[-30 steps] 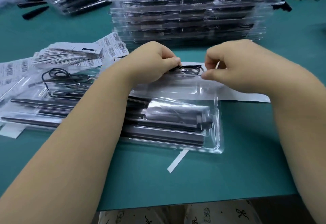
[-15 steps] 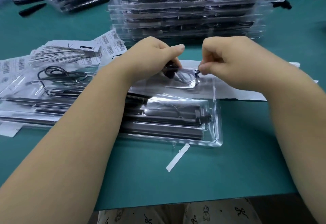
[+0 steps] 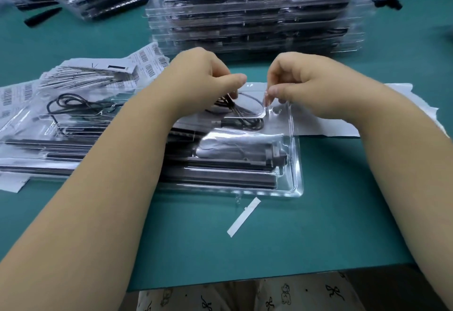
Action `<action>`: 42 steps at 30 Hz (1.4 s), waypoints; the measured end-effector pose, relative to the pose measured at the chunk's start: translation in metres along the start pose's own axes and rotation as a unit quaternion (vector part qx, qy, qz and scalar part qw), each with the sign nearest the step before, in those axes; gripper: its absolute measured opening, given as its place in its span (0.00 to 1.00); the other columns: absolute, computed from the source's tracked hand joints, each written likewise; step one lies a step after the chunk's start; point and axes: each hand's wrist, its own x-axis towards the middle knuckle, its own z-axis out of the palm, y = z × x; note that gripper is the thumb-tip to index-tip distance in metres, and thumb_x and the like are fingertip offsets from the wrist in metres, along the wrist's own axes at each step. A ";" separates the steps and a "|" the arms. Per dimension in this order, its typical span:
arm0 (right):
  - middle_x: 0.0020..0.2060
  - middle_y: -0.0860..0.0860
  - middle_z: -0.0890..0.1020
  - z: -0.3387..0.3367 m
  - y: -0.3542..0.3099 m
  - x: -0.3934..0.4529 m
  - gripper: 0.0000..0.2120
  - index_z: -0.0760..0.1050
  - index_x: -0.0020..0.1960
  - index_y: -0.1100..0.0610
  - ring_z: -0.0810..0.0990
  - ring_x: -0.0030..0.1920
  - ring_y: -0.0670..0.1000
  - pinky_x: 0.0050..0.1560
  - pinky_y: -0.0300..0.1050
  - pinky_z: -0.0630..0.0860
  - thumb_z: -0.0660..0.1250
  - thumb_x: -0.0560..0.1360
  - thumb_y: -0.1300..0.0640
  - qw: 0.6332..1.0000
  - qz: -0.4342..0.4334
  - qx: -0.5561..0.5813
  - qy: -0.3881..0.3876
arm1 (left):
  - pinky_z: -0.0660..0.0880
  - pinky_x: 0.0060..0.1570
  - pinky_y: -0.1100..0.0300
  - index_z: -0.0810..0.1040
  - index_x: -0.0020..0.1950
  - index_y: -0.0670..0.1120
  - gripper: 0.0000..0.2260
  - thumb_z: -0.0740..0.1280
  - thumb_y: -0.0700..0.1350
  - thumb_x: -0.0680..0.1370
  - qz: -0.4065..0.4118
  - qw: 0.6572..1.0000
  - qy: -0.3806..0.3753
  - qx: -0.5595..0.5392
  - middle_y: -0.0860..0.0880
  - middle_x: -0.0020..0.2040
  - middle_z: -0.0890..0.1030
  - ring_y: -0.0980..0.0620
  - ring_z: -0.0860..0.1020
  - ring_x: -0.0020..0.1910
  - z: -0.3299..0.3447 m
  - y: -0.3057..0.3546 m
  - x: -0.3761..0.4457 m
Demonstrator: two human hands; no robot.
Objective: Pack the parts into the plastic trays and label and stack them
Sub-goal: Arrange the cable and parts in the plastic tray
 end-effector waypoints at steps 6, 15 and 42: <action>0.36 0.42 0.83 0.002 -0.005 -0.001 0.06 0.77 0.45 0.49 0.77 0.36 0.40 0.43 0.44 0.78 0.70 0.72 0.49 0.998 0.015 0.066 -0.011 | 0.66 0.22 0.70 0.82 0.41 0.53 0.11 0.67 0.59 0.74 0.009 0.999 -0.013 0.029 0.57 0.27 0.77 0.66 0.74 0.26 -0.010 -0.005 -0.009; 0.38 0.30 0.75 0.012 -0.012 0.000 0.25 0.73 0.45 0.40 0.72 0.37 0.31 0.33 0.27 0.65 0.74 0.50 0.35 0.997 -0.025 -0.046 -0.060 | 0.73 0.43 0.60 0.79 0.45 0.60 0.28 0.70 0.70 0.50 0.012 0.993 -0.120 0.012 0.63 0.42 0.78 0.63 0.75 0.39 -0.020 -0.006 -0.015; 0.31 0.52 0.80 -0.022 0.012 -0.004 0.06 0.83 0.36 0.58 0.74 0.32 0.48 0.35 0.41 0.71 0.69 0.69 0.58 0.985 0.133 0.078 -0.074 | 0.73 0.40 0.53 0.77 0.40 0.48 0.22 0.65 0.67 0.71 0.048 0.997 0.004 0.059 0.51 0.35 0.78 0.54 0.75 0.36 0.015 -0.009 -0.002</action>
